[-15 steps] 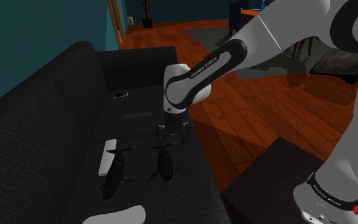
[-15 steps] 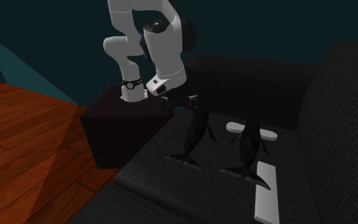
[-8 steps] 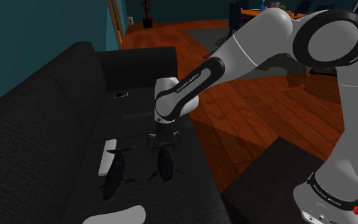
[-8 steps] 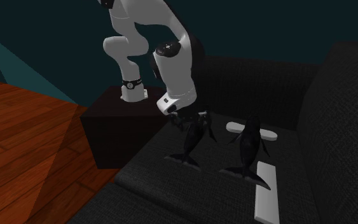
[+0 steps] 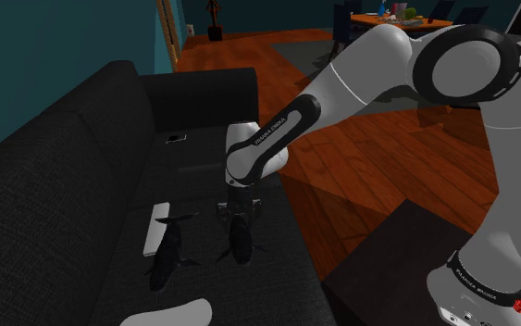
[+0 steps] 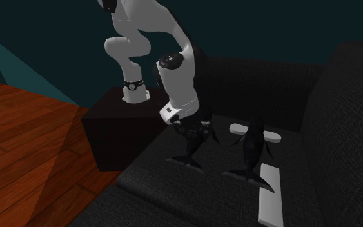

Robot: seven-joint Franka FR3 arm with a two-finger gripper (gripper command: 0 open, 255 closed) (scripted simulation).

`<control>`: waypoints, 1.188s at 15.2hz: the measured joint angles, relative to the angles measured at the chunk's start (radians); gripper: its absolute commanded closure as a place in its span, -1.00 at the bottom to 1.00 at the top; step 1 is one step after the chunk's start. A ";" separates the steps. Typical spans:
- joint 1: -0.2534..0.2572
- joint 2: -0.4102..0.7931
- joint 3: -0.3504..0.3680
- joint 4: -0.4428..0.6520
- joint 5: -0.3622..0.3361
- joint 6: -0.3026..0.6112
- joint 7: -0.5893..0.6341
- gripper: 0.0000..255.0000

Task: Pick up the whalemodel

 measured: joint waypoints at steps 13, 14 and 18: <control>-0.004 -0.039 0.002 -0.001 0.001 -0.038 0.010 1.00; -0.004 -0.046 0.003 0.002 0.001 -0.047 0.012 1.00; -0.009 -0.084 0.005 0.002 0.003 -0.085 0.021 1.00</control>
